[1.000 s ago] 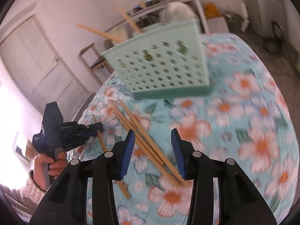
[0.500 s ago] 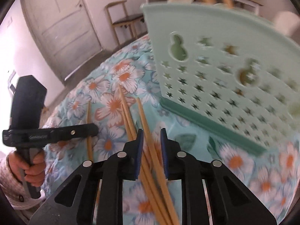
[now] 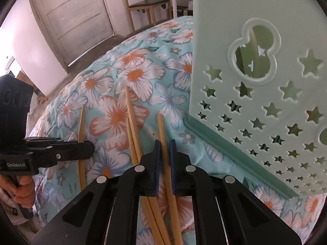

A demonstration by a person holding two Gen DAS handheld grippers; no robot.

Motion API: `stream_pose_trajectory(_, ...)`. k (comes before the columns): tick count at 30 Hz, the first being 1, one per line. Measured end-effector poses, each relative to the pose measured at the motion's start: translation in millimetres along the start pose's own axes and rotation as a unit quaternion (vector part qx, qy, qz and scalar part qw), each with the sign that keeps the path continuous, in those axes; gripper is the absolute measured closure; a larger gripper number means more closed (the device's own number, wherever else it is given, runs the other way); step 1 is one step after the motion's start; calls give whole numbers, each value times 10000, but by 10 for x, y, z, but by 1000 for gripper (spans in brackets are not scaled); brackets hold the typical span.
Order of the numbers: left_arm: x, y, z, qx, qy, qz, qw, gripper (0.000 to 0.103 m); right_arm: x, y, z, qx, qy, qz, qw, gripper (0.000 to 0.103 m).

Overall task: Organize utensils
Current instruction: 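Lift chopsticks with the left tool while the right tool lifts its chopstick toward the basket, then lower the left tool's chopstick into the green basket and open the left tool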

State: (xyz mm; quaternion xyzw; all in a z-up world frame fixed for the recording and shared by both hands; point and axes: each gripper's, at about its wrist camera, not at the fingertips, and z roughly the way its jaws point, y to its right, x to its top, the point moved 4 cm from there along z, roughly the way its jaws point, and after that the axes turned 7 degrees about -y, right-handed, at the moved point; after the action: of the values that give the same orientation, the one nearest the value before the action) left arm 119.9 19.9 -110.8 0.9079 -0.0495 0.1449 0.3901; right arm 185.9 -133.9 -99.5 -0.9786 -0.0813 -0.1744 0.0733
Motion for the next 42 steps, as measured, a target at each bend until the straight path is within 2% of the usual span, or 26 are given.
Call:
stream_pose_trajectory(5,24,116,-74,78,172,204,9996,90,36,37,-270,-217,393,90,9990,99)
stream_pose_trajectory(10,93,336,-254,49,513,528,9973,92,-57,153,-891,-430,1063,352,9928,98)
stream_pose_trajectory(18,194,935,-639,-180,1109,1346,9845,98,-373,315,-1867,-547,2187,952,9696,99)
stream_pose_trajectory(22,242,1309,-832,-332,1357,1829,9732,98,-542,331,-2205,-556,2634,1104,9567,99)
stream_pose_trajectory(25,304,1635,-991,-482,1578,2200,9615,98,-636,345,-2394,-547,2909,1195,9477,99)
stream_pose_trajectory(32,624,2408,-1347,-806,2338,2800,9276,98,-823,451,-2609,-390,3196,1330,9373,99)
stream_pose_trajectory(34,746,2633,-1382,-756,2672,2950,9143,98,-852,479,-2624,-317,3256,1363,9351,99)
stream_pose_trajectory(35,798,2709,-1370,-736,2761,2977,9109,98,-867,471,-2625,-301,3277,1375,9342,99)
stream_pose_trajectory(38,994,2897,-1208,-481,2988,3038,9034,98,-896,516,-2618,-193,3317,1423,9324,99)
stream_pose_trajectory(42,1226,2956,-861,-197,3012,2909,9079,98,-907,545,-2601,-143,3289,1408,9337,99)
